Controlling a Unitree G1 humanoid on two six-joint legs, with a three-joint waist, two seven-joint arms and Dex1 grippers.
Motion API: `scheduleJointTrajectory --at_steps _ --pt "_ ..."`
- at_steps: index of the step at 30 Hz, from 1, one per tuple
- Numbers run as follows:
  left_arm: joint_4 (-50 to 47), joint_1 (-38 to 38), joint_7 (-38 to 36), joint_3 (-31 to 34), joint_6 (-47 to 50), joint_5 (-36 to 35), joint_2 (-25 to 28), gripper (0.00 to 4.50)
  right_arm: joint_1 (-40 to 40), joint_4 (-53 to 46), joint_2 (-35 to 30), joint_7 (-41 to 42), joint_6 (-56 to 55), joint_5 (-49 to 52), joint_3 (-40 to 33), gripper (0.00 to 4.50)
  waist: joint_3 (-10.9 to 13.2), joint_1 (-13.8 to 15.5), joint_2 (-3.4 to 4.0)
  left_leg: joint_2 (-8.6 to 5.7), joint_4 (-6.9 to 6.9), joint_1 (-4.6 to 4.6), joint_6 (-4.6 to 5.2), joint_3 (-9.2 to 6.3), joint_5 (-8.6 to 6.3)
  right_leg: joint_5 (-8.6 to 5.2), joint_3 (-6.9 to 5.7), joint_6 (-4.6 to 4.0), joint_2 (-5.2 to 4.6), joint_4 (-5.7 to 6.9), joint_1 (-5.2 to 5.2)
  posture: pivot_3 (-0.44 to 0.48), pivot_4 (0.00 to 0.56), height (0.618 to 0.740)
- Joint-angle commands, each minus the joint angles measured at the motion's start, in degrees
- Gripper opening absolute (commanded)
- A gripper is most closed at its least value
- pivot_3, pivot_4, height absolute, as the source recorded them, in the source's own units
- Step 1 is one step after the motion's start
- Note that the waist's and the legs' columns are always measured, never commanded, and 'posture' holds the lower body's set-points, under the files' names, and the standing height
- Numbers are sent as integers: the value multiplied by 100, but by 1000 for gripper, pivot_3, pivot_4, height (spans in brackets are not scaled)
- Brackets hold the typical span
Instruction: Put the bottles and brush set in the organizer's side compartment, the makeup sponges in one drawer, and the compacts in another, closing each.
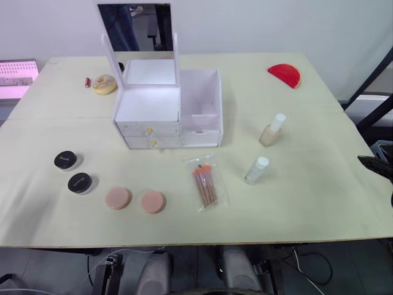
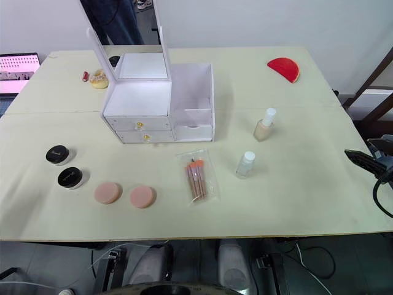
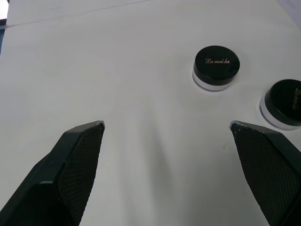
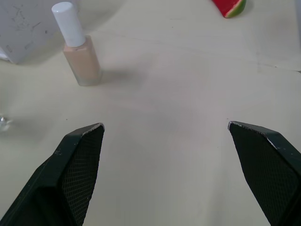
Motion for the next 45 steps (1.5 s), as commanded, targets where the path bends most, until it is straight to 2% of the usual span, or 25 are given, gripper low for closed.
scheduleJointTrajectory --at_steps 1,12,16,18,22,26,29,35,45 --pt "-24 -118 29 10 -158 -32 74 4500 -46 -153 16 -47 -68 48 -139 4485 0 0 0 0 2 1 0 1 0 0 1 0 0 2 0 0 150 739" --pt "102 -324 359 -117 -317 46 -55 4500 -119 -134 68 -154 -110 13 -84 4485 0 -3 0 0 3 3 0 7 0 0 9 1 1 8 -3 0 150 739" --pt "-261 -453 522 -223 -210 -31 -255 4500 -176 -314 154 -381 -34 -60 94 4485 -1 2 -1 0 5 4 0 9 0 1 12 1 1 11 -3 0 150 739" --pt "-1052 -454 579 -369 -54 -164 -571 4500 -349 -704 274 -623 212 19 297 4485 -1 3 -2 0 9 4 0 9 0 1 13 1 1 16 -3 0 150 739" --pt "-3789 -109 825 -809 885 -701 -1266 4500 -919 -1504 556 -1078 682 115 865 4485 0 11 -4 0 19 -1 -1 13 0 1 24 1 1 32 12 0 150 739" --pt "-5794 39 1128 -1215 1911 -1339 -1530 4500 -1721 -1746 719 -1496 1137 -125 1663 4485 2 -8 -13 0 17 3 -1 12 0 10 29 -5 4 38 6 0 150 739" --pt "-6793 -2 1368 -1416 2501 -1839 -1588 4500 -2275 -1629 835 -1688 1331 -259 2079 4485 2 -2 -13 -1 18 3 0 14 0 19 36 -1 6 37 -3 0 150 739" --pt "-7999 -248 1930 -1633 3204 -2617 -1670 4500 -2983 -1075 1188 -1832 1287 -519 2541 4485 2 15 -15 -1 24 0 0 14 1 13 37 -14 8 38 -13 0 150 739" --pt "-8677 -680 2773 -1689 3928 -3528 -1562 4500 -3344 -490 1755 -1876 1040 -789 2826 4485 2 -3 -15 -1 24 2 1 13 1 13 40 -16 11 39 -12 0 150 739"
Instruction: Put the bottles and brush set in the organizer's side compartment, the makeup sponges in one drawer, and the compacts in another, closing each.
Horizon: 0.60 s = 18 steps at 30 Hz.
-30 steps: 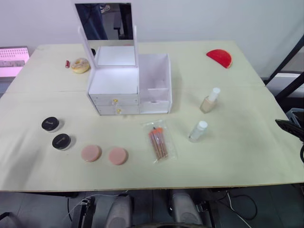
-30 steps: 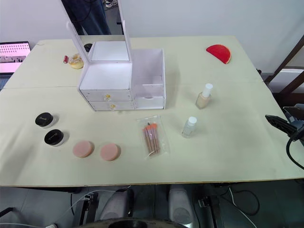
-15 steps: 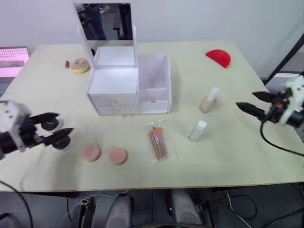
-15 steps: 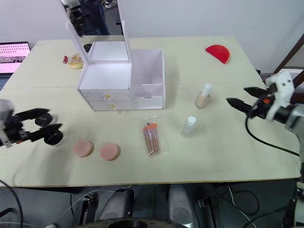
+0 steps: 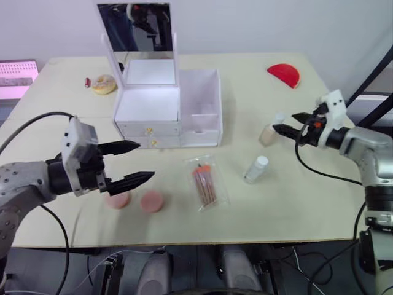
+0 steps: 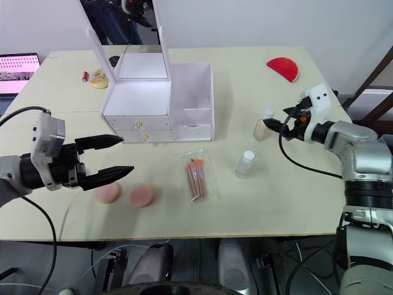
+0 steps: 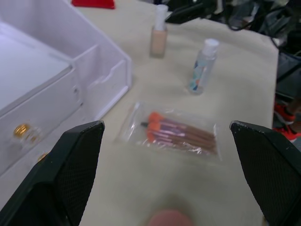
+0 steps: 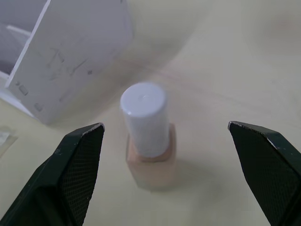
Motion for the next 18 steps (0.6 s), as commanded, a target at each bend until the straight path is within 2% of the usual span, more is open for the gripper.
scheduleJointTrajectory --at_steps 1,11,12,13,18 --pt "-197 -78 179 125 174 -307 150 4500 -251 83 47 -29 -189 -80 -66 4485 0 3 0 0 0 0 0 0 0 0 1 0 1 0 0 0 150 739" --pt "-324 -69 272 213 169 -546 234 4500 -359 298 197 48 -346 -165 -27 4485 0 8 0 0 1 -1 0 0 0 0 2 -2 3 0 0 0 150 739" --pt "-329 -76 291 217 169 -587 232 4500 -370 303 209 47 -348 -171 -28 3945 0 8 0 0 1 -1 0 0 0 0 2 -2 3 0 0 0 150 739" --pt "-332 -78 306 215 164 -609 235 4500 -393 347 223 52 -373 -187 -24 3596 0 8 0 0 1 -1 0 0 0 0 2 -2 3 -1 0 0 150 739" --pt "-354 4 319 272 124 -644 256 4500 -406 377 278 70 -462 -191 -52 1058 0 8 0 0 1 -1 0 0 0 0 2 -3 3 0 -1 0 150 739"
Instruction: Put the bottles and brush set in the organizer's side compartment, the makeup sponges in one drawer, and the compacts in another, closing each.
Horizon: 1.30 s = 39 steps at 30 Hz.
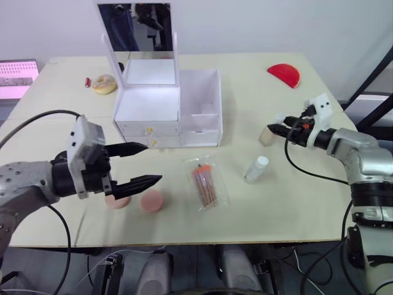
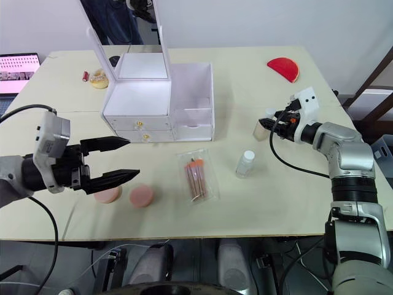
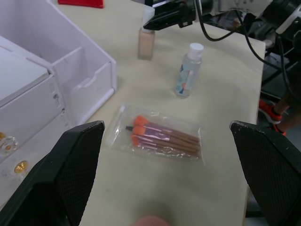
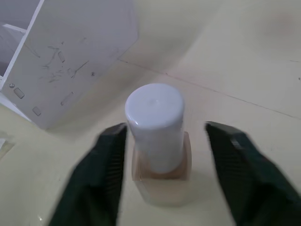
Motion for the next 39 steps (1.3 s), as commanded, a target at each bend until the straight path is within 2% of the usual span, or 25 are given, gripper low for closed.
scheduleJointTrajectory --at_steps 1,13,22,26,30,39 --pt "-90 21 3 236 -100 -97 64 4500 -166 -42 20 37 -155 24 -134 771 0 -3 0 0 0 0 0 0 0 0 0 0 0 0 0 0 150 739" --pt "-22 138 -87 292 -164 64 83 4500 -281 -665 17 250 -45 284 -224 775 1 0 1 0 -1 -1 0 0 0 0 0 0 1 0 -1 0 150 739" --pt "135 217 -125 321 -280 271 65 4500 -1336 -2137 192 354 1238 1227 -76 775 5 -2 7 2 -4 -3 0 -1 0 -1 4 -1 7 5 -15 0 150 739" --pt "111 240 -106 286 -311 322 5 4500 -1956 -2017 724 -88 1402 1030 322 775 2 -3 3 2 -3 -6 0 -1 0 0 4 -2 7 3 -14 0 150 739" --pt "66 280 -57 271 -338 300 -28 4500 -2153 -1833 1148 -245 1233 775 676 775 3 -2 4 2 -6 -8 0 -1 0 0 4 -2 7 4 -21 0 150 739" --pt "-21 406 4 394 -330 227 -13 4500 -2035 -1230 1321 103 611 13 1529 775 3 -4 4 2 -10 -14 0 -1 0 0 4 -1 7 -5 -24 0 150 739"
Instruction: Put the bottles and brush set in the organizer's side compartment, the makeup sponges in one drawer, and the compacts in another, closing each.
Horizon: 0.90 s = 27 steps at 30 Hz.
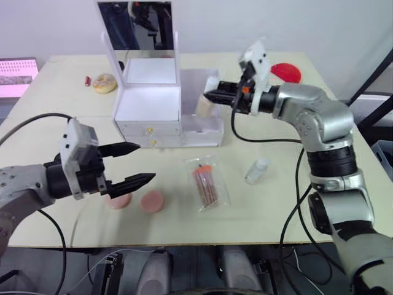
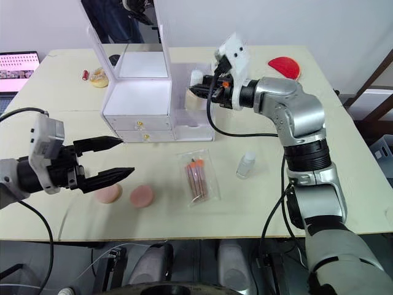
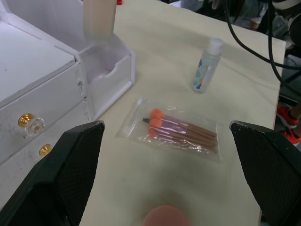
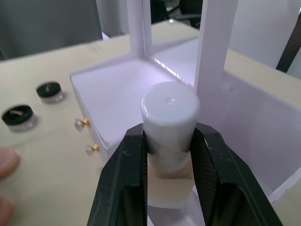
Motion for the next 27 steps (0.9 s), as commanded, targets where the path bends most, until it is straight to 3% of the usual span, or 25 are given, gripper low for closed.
scheduleJointTrajectory --at_steps 1,12,27 --pt "-138 39 17 219 -96 -45 24 4500 -113 225 56 159 -442 -280 121 775 0 -2 0 0 0 2 0 0 0 0 0 0 0 1 0 0 150 739" --pt "-152 83 52 274 -86 -74 64 4500 -214 1535 257 593 -1499 -1110 567 775 1 -2 1 0 2 1 0 0 0 0 0 0 0 3 -1 0 150 739" --pt "-137 36 109 346 -14 -195 147 4500 -273 1972 467 652 -1793 -1571 527 775 0 -16 0 0 1 5 0 0 0 0 0 0 0 7 -1 0 150 739"
